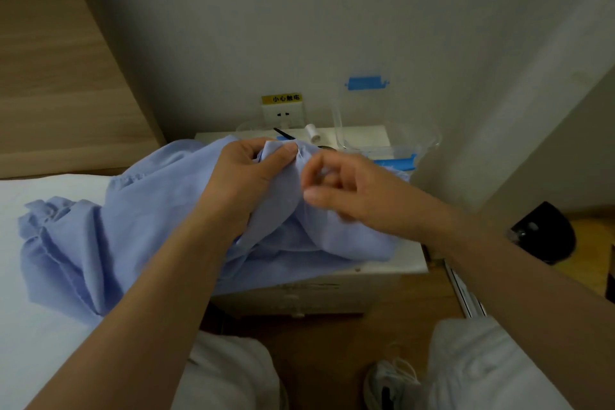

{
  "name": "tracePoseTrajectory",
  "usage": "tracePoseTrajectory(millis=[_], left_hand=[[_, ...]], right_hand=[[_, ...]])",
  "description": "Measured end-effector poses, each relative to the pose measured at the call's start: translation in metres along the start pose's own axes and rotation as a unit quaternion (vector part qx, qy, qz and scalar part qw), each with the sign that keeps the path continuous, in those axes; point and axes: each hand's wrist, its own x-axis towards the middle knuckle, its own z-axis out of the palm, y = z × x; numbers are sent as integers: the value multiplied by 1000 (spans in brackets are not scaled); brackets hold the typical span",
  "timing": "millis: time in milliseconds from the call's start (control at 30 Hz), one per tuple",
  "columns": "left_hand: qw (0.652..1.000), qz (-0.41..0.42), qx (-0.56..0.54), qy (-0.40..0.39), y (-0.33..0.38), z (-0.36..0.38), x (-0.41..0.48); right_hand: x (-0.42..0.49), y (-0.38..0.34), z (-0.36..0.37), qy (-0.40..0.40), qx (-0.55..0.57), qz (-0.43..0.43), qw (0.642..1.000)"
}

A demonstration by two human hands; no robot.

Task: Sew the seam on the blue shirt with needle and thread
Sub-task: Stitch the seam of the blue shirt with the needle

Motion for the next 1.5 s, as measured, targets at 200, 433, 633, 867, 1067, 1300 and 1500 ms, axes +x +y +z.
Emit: tracePoseTrajectory(millis=[200,433,633,867,1067,1300,1500], left_hand=[[999,2,-45,-20,-1,4,-1],[999,18,-42,-27,0,6,-2],[998,16,-42,-33,1,4,-5],[999,33,13,3,5,0,-2],[997,9,-55,-56,8,-8,-5],[996,2,-65,-66,8,-7,-5],[998,6,-44,-45,5,-8,-4]], right_hand=[[9,12,11,287,-127,-65,947],[11,14,8,282,-137,-83,946],[5,7,3,166,-91,-94,977],[6,9,-13,246,-40,-55,967],[2,9,-14,216,-80,-81,970],[1,7,-14,197,-90,-75,973],[0,5,-14,182,-88,-65,977]])
